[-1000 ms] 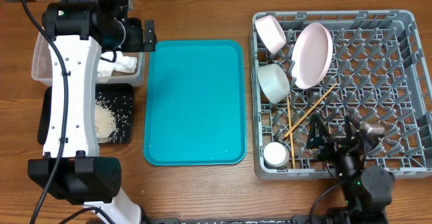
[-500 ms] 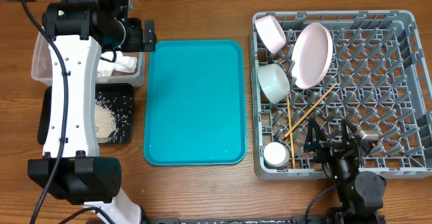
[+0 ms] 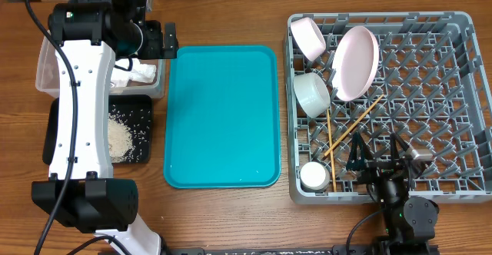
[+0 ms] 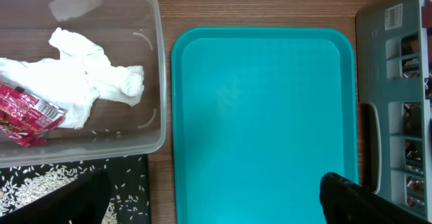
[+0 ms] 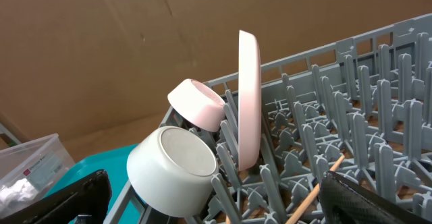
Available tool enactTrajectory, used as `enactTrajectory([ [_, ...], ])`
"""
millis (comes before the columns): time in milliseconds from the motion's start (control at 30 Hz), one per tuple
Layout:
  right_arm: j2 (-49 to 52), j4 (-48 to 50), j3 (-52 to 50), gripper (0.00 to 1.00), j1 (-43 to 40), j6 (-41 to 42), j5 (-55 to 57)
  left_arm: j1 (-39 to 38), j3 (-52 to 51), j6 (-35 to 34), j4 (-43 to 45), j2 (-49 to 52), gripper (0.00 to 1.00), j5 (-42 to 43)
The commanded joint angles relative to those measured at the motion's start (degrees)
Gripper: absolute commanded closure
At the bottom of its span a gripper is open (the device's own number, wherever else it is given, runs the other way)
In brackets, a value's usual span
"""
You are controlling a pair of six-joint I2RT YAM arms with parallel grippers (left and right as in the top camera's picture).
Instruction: Sort waste into correct bins and load items into the dishwasher
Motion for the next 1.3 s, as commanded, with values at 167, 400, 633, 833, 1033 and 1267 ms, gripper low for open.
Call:
enactTrajectory([
  [167, -0.7, 0.2, -0.6, 0.00, -0.1, -0.4, 0.5, 0.2, 0.9, -0.4, 0.0, 0.3, 0.00, 0.4],
  [400, -0.7, 0.3, -0.6, 0.00, -0.1, -0.4, 0.5, 0.2, 0.9, -0.3, 0.0, 0.3, 0.00, 0.4],
  [633, -0.7, 0.3, -0.6, 0.00, -0.1, -0.4, 0.5, -1.6, 0.9, -0.4, 0.0, -0.3, 0.00, 0.5],
  [833, -0.7, 0.3, -0.6, 0.00, -0.1, -0.4, 0.5, -4.8, 0.9, -0.3, 0.0, -3.4, 0.00, 0.4],
  [1033, -0.7, 0.3, -0.6, 0.00, -0.1, -0.4, 0.5, -5.9, 0.9, 0.3, -4.1, -5.9, 0.00, -5.9],
  [1267, -0.7, 0.3, -0.6, 0.00, -0.1, -0.4, 0.5, -5.9, -5.2, 4.9, 9.9, -9.2, 0.00, -3.0],
])
